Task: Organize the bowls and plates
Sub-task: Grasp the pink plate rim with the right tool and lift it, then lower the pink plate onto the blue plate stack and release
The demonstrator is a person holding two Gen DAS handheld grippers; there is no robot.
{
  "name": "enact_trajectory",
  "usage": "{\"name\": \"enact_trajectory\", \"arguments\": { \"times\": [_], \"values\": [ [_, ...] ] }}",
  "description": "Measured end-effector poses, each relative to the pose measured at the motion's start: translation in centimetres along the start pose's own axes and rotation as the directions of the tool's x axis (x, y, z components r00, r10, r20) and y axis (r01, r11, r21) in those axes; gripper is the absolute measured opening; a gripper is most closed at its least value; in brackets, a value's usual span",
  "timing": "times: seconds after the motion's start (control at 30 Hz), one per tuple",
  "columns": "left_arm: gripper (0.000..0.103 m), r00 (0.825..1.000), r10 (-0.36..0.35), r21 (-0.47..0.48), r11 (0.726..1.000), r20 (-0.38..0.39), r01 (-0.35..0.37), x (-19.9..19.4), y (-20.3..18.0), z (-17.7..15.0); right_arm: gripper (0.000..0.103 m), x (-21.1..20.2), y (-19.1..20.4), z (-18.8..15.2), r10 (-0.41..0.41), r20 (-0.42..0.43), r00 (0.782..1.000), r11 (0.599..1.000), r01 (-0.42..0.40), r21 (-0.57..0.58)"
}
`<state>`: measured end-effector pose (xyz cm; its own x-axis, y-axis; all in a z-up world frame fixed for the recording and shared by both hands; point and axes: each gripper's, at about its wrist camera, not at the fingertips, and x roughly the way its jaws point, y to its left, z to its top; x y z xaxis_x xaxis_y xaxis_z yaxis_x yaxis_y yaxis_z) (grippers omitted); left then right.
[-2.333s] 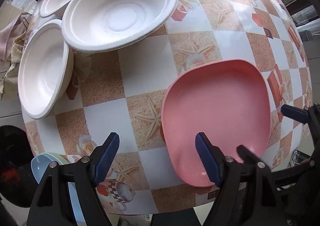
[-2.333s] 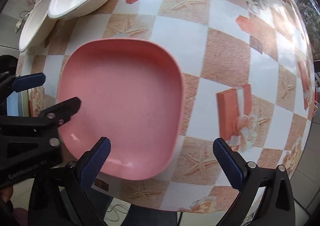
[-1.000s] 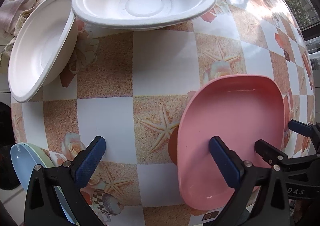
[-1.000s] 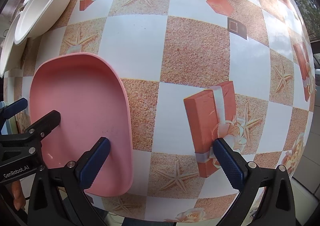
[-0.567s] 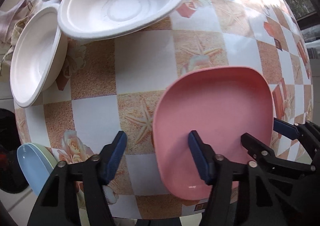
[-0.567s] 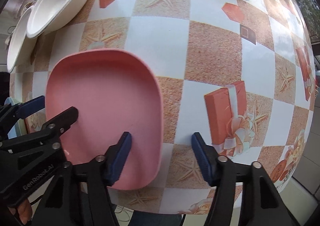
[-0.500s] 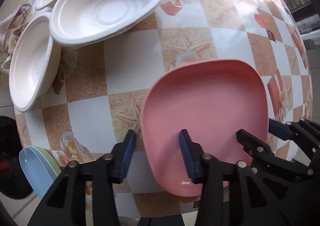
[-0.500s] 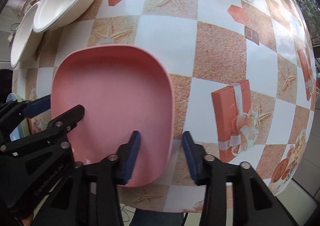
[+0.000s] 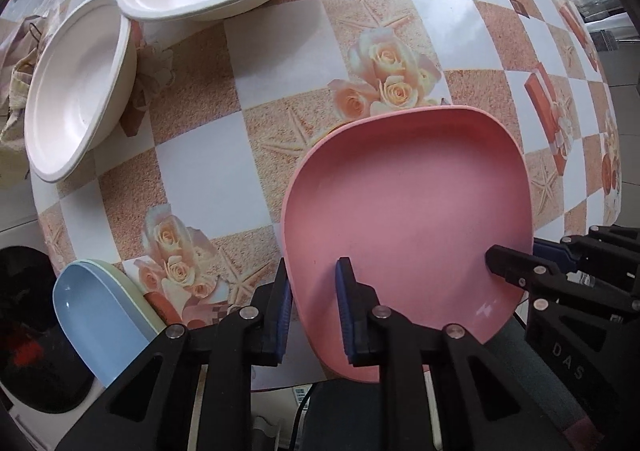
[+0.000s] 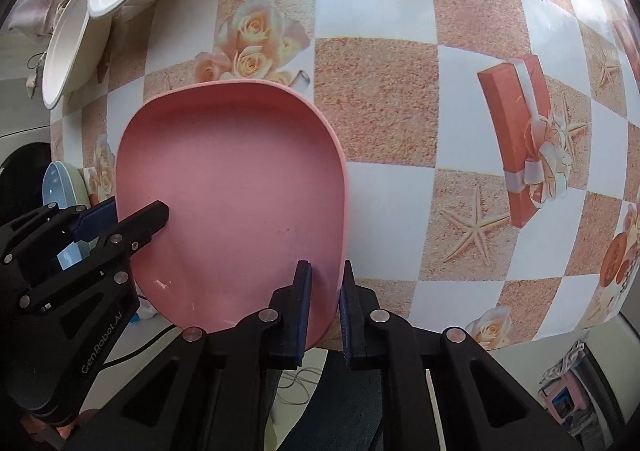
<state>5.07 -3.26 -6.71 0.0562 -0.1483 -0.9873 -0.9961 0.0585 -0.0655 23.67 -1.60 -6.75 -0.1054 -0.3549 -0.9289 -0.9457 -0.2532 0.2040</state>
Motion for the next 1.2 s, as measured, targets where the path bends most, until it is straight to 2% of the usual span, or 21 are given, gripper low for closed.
{"name": "enact_trajectory", "arguments": {
  "times": [0.3,0.47,0.57,0.87,1.2],
  "values": [
    [0.023,0.996,0.011,-0.014,1.000,0.086,-0.009,-4.7,3.0,-2.4,0.016,-3.9,3.7,1.9,-0.010,0.044,0.999,0.998,0.013,-0.066],
    [0.023,0.994,-0.011,-0.052,0.998,0.110,0.017,-6.6,6.3,-3.8,0.016,-5.2,6.1,3.4,-0.014,0.055,0.998,0.994,0.020,-0.108],
    [0.023,0.991,-0.009,-0.078,0.997,0.131,0.019,-7.4,8.4,-5.2,0.016,-5.0,7.8,2.6,-0.028,0.065,0.997,0.989,0.037,-0.144],
    [0.023,0.983,0.014,-0.206,0.978,0.181,0.024,-7.4,10.6,-7.5,0.016,-4.2,12.9,1.8,-0.020,0.057,0.998,0.964,0.035,-0.263],
    [0.023,0.989,0.065,-0.350,0.937,0.134,-0.015,-5.2,16.0,-12.0,0.016,-0.9,21.4,0.8,-0.035,-0.016,0.999,0.896,0.024,-0.443]
  ]
}}
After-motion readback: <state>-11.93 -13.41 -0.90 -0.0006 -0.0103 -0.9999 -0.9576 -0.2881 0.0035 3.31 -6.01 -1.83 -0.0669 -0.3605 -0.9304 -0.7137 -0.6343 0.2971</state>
